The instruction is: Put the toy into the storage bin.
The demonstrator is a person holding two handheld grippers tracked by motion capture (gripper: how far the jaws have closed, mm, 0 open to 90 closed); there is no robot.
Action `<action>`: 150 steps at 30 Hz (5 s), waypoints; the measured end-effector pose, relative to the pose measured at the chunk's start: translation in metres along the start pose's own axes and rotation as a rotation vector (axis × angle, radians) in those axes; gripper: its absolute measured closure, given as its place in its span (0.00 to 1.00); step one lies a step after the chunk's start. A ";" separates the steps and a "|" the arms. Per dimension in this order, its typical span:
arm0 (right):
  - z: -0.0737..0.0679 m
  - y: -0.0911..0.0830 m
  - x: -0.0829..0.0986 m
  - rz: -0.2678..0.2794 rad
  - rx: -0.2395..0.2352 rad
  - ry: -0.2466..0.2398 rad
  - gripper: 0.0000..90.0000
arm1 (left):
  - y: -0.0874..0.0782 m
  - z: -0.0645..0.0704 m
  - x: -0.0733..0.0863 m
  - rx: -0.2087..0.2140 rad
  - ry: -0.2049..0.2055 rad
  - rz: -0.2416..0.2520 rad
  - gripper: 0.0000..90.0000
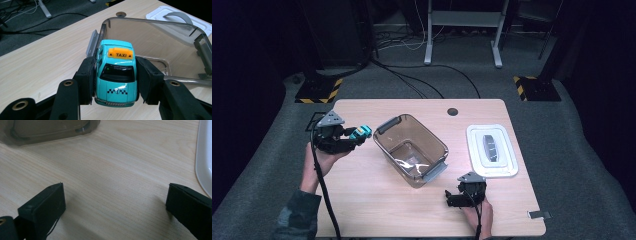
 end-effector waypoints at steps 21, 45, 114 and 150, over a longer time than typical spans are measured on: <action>0.000 0.000 0.000 0.000 0.001 0.000 0.02 | 0.017 0.006 -0.035 0.040 0.071 -0.032 0.58; 0.000 0.000 0.000 0.000 0.001 0.000 0.02 | 0.057 0.012 -0.058 0.126 0.121 -0.145 0.58; 0.000 0.000 0.000 0.001 -0.001 -0.002 0.02 | 0.164 0.058 -0.056 0.295 0.218 -0.509 0.58; 0.000 0.000 0.000 0.001 -0.001 0.001 0.02 | 0.190 0.069 -0.048 0.305 0.220 -0.590 0.58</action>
Point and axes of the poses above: each handheld gripper's, and its own axes: y roughly forward along the jaws, x roughly out of its underside, z roughly to its right, the point moved 7 cm from there along y, roughly forward along the jaws, and after that the axes turned 5 degrees about y, right-handed, at the moved point
